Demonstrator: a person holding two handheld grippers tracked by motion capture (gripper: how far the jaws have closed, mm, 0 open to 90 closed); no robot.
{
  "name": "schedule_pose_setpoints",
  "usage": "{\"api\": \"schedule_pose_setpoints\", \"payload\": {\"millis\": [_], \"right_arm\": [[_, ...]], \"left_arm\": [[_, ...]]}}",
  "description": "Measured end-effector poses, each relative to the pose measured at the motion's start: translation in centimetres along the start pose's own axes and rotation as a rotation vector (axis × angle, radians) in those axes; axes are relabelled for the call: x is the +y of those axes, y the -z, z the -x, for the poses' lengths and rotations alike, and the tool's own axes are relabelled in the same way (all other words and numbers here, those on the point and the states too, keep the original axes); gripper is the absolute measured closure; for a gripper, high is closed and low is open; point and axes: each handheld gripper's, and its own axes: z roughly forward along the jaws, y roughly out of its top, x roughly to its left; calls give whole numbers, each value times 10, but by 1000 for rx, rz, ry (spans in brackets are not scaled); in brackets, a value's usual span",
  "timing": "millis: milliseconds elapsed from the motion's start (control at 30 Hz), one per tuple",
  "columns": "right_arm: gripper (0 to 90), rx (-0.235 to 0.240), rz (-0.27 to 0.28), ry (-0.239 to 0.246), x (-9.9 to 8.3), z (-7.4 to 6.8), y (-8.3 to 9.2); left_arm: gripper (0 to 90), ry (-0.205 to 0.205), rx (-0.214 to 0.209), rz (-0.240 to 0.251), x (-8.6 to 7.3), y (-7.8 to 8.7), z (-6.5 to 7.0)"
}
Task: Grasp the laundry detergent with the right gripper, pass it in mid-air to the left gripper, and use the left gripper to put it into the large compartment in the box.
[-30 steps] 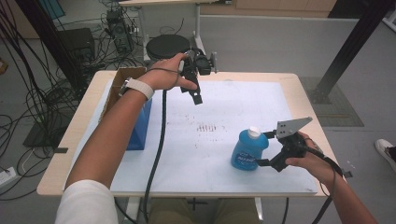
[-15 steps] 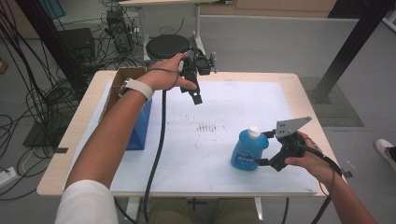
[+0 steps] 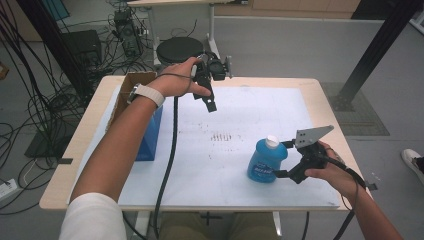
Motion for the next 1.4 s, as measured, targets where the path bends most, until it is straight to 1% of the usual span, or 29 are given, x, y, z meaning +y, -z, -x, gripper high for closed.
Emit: {"api": "schedule_pose_setpoints", "payload": {"millis": [100,167,233,267,333,367,733,767,833,867,967,1000,1233,1300,1333,1400], "right_arm": [[32,1,1,-2,0,0,0],[32,1,0,-3,0,1,0],[32,1,-1,-3,0,1,1],[32,1,0,-2,0,1,1],[32,1,-1,-4,0,1,1],[32,0,0,-4,0,1,1],[32,-1,-4,-6,0,1,1],[32,0,-4,-6,0,1,0],[32,0,-5,-5,0,1,0],[32,1,-6,-5,0,1,0],[32,3,-4,-5,0,1,0],[32,3,-5,-6,0,1,0],[32,4,-4,-4,0,0,-1],[32,4,-5,-3,0,0,-1],[32,4,-6,-3,0,1,-1],[32,3,-3,-3,0,1,0]], "left_arm": [[122,-3,-1,-7,0,0,0],[121,4,0,1,-1,0,0],[122,4,0,-1,0,0,0],[121,-3,0,-6,0,0,0],[121,-3,0,-7,0,0,0],[121,3,0,-2,0,0,0],[121,3,0,2,0,0,0],[122,-3,1,-3,0,0,0],[121,4,-1,1,-1,0,0],[121,-1,0,-4,-1,0,-1],[121,1,0,-1,-1,0,0],[121,8,0,4,-1,0,0],[122,3,1,0,-1,0,0],[121,7,0,2,-1,0,0],[121,0,0,-3,-1,0,-1],[121,0,-1,-2,-1,0,-1]]}}
